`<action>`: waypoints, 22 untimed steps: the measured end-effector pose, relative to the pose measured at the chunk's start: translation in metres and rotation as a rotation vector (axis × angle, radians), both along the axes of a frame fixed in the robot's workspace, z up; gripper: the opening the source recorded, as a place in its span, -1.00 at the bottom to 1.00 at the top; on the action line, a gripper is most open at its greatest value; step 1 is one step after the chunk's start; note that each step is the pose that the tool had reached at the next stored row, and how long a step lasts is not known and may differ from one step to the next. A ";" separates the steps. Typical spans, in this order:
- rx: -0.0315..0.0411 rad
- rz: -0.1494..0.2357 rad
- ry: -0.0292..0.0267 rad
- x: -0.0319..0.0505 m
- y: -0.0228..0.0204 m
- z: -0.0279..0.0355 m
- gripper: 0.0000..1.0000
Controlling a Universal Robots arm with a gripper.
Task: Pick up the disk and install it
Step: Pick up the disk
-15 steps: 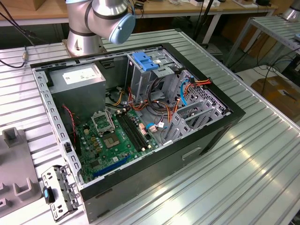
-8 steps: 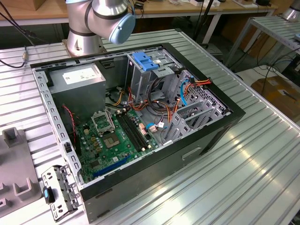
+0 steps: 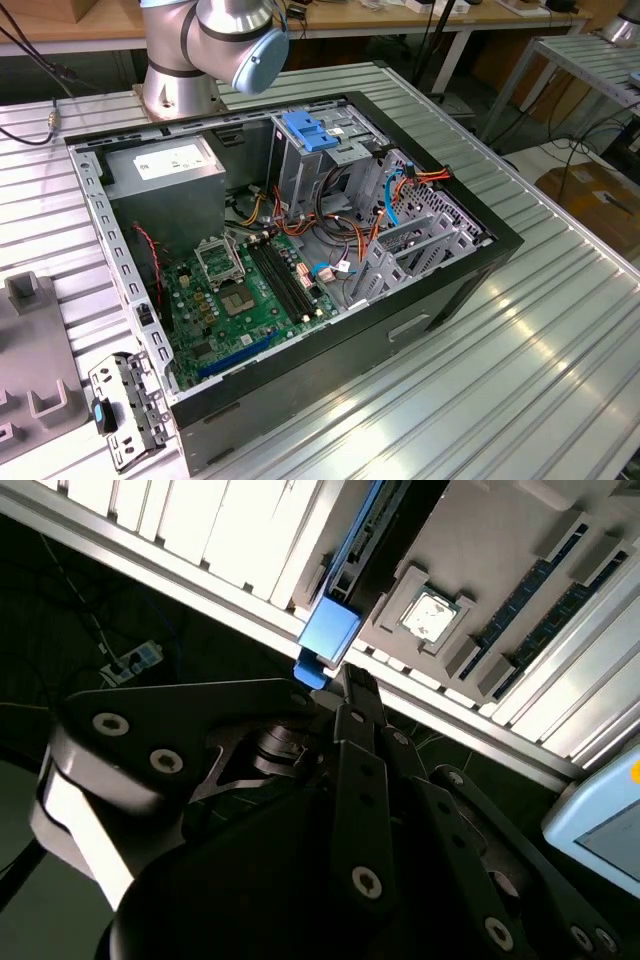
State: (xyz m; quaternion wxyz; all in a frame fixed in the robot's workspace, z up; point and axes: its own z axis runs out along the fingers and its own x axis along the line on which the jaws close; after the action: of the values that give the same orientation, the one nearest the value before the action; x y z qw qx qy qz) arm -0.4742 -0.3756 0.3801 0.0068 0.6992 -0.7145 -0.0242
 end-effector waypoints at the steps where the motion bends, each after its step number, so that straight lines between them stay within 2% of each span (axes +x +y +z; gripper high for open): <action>1: 0.0000 0.019 0.0000 0.0000 0.0000 -0.0001 -0.79; 4: 0.0000 0.087 0.0000 0.0000 0.0000 -0.0004 -0.79; 9: -0.0001 0.150 -0.0008 -0.0002 0.0000 -0.0018 -0.79; 12: 0.0000 0.154 -0.0056 -0.0044 0.0000 -0.0030 -0.79; 22: 0.0000 0.154 -0.0062 -0.0045 0.0000 -0.0031 -0.79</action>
State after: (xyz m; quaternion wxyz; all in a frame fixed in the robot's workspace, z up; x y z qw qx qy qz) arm -0.4787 -0.3756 0.3771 0.0064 0.7521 -0.6587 -0.0214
